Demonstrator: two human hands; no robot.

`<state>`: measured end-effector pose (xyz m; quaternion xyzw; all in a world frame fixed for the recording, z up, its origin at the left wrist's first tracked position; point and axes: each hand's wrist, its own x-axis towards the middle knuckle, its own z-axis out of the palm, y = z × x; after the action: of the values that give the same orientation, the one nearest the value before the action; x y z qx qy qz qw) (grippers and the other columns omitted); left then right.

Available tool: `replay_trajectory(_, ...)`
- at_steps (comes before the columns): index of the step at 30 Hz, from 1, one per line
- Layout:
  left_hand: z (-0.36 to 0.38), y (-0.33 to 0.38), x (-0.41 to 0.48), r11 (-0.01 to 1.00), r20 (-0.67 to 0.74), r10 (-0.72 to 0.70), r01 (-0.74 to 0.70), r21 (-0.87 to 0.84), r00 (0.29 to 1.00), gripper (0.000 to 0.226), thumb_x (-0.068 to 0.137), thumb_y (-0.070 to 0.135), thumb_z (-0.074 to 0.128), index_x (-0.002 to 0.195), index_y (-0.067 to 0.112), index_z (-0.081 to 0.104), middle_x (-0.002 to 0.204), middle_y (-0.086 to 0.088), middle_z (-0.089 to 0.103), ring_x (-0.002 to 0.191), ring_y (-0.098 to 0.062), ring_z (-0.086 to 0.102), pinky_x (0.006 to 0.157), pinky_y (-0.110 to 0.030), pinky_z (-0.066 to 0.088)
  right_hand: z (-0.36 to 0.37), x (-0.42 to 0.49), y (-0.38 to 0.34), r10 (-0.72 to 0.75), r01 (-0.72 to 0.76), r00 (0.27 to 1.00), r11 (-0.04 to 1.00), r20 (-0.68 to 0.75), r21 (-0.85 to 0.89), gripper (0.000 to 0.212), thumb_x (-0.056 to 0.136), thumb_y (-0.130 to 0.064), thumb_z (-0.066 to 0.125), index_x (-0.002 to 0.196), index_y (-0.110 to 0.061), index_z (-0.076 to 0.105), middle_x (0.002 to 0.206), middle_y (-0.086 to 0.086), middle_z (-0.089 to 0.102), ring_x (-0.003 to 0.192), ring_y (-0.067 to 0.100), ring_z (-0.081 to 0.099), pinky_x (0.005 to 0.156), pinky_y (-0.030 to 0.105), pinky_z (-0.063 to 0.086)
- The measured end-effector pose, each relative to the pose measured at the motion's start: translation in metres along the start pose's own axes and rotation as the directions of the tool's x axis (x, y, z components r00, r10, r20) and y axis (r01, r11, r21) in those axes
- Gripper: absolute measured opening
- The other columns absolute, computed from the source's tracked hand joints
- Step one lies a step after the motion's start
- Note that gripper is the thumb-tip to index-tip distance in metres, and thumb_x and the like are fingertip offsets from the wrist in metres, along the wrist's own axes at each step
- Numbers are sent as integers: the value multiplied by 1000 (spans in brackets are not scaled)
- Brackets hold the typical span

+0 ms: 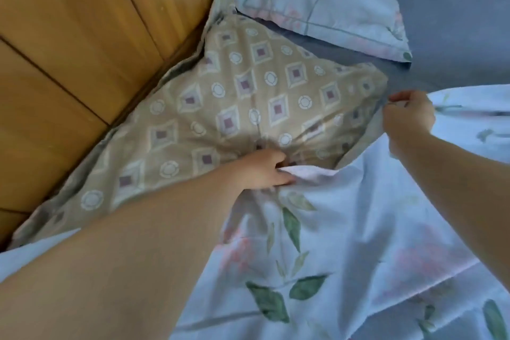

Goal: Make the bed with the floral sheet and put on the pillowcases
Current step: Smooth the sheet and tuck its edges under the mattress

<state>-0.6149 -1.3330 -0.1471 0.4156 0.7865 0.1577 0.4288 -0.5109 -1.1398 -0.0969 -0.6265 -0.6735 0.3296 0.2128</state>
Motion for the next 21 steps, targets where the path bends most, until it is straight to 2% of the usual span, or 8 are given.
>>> replay_trajectory(3,-32,-9,-24,994,-147,-17,1,-111,989,27,92,35,53,74,18,42,74,4,43,67,-13,44,54,-23,29,21,-19,-65,-119,107,987,988,104,115,25,82,-5,43,74,-27,52,71,-11,47,83,20,51,62,27,42)
replay_trajectory(7,-88,-56,-73,918,-369,-266,118,-378,891,26,96,33,45,112,14,52,96,-2,55,88,-20,53,63,-27,38,56,-60,-158,-310,262,930,937,199,233,29,80,-6,44,65,-30,44,74,-13,44,77,14,48,57,24,41)
replay_trajectory(10,-119,-97,-113,861,-497,-406,139,-489,767,23,96,32,45,79,16,45,74,0,45,74,-20,48,52,-27,31,82,-87,-197,-387,306,882,904,268,299,24,84,-8,45,79,-31,52,83,-6,49,67,14,46,49,22,36)
replay_trajectory(12,-123,-114,-135,832,-445,-431,155,-533,785,24,95,39,47,78,22,44,76,1,46,71,-16,48,57,-28,35,97,-110,-205,-410,305,828,902,383,306,28,91,-13,46,116,-23,52,101,-2,52,68,10,45,54,19,36)
replay_trajectory(14,-113,-124,-147,771,-325,-456,185,-610,828,27,94,48,43,98,22,49,93,2,51,86,-15,50,75,-31,42,109,-131,-196,-393,283,763,917,512,282,49,95,-21,46,142,-21,31,122,3,46,92,14,50,72,20,42)
replay_trajectory(17,-87,-137,-161,740,-234,-483,251,-623,844,45,98,49,32,128,20,47,122,0,51,113,-20,47,94,-33,36,118,-160,-164,-298,272,783,953,546,132,61,94,-24,49,148,-24,20,146,8,35,129,28,40,104,36,36)
replay_trajectory(19,-72,-144,-173,784,-241,-495,310,-537,834,49,99,47,30,135,18,45,140,-3,46,128,-23,44,105,-33,35,120,-183,-138,-237,294,794,956,560,-13,63,90,-26,52,147,-26,24,147,8,37,132,30,39,110,45,34)
replay_trajectory(21,-60,-147,-188,847,-231,-480,378,-373,846,53,95,55,34,132,20,48,136,-3,51,125,-25,48,98,-33,41,115,-210,-114,-209,330,787,938,581,-109,63,88,-29,55,145,-26,27,146,7,39,133,30,39,110,47,34)
